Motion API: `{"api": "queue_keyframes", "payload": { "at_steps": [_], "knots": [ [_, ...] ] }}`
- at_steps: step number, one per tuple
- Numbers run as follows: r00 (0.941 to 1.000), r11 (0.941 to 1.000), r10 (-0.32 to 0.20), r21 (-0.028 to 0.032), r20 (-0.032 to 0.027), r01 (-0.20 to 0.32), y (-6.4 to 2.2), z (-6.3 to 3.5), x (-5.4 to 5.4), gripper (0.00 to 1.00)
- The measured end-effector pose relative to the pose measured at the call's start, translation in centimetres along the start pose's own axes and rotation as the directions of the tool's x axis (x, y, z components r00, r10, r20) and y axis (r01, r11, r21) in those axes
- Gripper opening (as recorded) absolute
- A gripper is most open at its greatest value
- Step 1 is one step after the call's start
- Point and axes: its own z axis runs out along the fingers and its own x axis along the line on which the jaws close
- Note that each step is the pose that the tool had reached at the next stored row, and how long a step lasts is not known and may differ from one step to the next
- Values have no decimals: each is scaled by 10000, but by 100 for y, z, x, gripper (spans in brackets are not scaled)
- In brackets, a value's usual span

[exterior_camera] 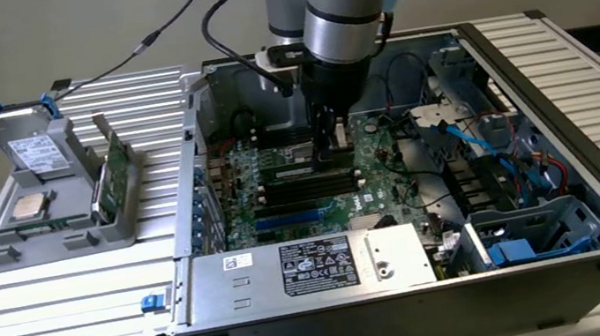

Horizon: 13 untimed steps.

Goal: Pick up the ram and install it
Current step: 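Insert the ram into the slot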

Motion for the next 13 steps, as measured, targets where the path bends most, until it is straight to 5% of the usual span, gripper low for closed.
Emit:
{"api": "queue_keyframes", "payload": {
  "at_steps": [13],
  "knots": [
    [10000, 10000, 44, -1, 8, -44, -28, 66, 1, 14]
  ]
}}
